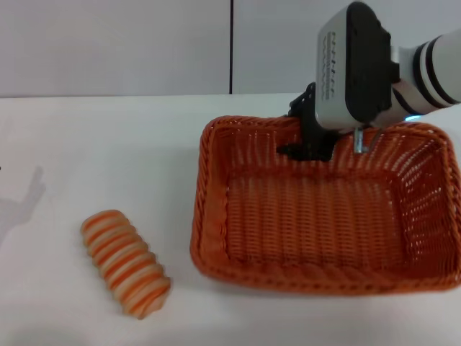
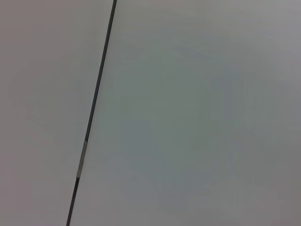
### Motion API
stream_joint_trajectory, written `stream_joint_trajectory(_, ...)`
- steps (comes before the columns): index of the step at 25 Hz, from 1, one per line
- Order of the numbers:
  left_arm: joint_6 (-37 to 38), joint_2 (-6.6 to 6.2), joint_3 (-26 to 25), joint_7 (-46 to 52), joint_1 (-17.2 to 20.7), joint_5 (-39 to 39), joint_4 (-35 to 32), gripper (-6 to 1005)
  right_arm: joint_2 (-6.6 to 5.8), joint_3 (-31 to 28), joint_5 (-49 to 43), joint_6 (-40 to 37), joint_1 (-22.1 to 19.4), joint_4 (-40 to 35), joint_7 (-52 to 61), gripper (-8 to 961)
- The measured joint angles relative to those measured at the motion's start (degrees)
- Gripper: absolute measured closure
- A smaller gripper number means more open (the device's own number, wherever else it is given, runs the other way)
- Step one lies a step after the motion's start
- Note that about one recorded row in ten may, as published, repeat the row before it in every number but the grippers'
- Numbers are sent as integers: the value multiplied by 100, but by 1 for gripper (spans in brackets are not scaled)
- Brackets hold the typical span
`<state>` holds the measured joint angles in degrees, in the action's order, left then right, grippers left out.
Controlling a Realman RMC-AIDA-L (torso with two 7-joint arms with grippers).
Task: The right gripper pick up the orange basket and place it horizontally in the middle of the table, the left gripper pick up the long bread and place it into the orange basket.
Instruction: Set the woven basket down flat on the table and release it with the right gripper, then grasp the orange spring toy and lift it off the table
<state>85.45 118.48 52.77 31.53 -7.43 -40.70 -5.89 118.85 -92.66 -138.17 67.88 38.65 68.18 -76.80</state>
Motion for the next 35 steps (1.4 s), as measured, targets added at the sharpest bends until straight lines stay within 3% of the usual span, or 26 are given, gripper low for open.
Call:
stream_joint_trajectory(11,8,3,-3,9,-63,0,11,273,-6,79,-1,-73,-238,393,69,357)
stream_joint_trajectory(18,7,6,-9,-33,-97,0,1,276,-22,-275,231,9,-754,1527,210,361)
stream_joint_trajectory(21,13,-3,-36,-10,-104,1,-48,277,-9,-561,243,46,-1123,2273,351,361)
stream_joint_trajectory(22,16,-17,-41,12,-115,0,-75,277,5,-792,327,31,-1421,2753,450,361)
stream_joint_trajectory(24,18,-30,-40,70,-128,-8,-94,278,14,-933,421,4,-1599,2982,484,360)
stream_joint_trajectory(26,-3,-50,-22,252,-143,-34,-171,278,20,-1319,885,-169,-1993,3361,504,360)
stream_joint_trajectory(27,-68,-85,45,566,-145,-154,-410,279,23,-1767,1622,-417,-2389,3560,481,360)
stream_joint_trajectory(28,-68,-85,45,566,-145,-154,-410,279,23,-1767,1622,-417,-2389,3560,481,360)
stream_joint_trajectory(29,-100,-104,66,694,-135,-235,-537,279,23,-2050,2176,-575,-2615,3590,425,360)
stream_joint_trajectory(31,-182,-149,85,1021,-92,-508,-899,280,23,-2477,3172,-747,-2934,3469,254,361)
stream_joint_trajectory(32,-396,-243,78,1765,-30,-999,-1548,280,25,-2861,4220,-810,-3237,3130,-31,361)
stream_joint_trajectory(35,-611,-336,56,2572,2,-1516,-2133,281,25,-3068,4987,-750,-3455,2720,-342,363)
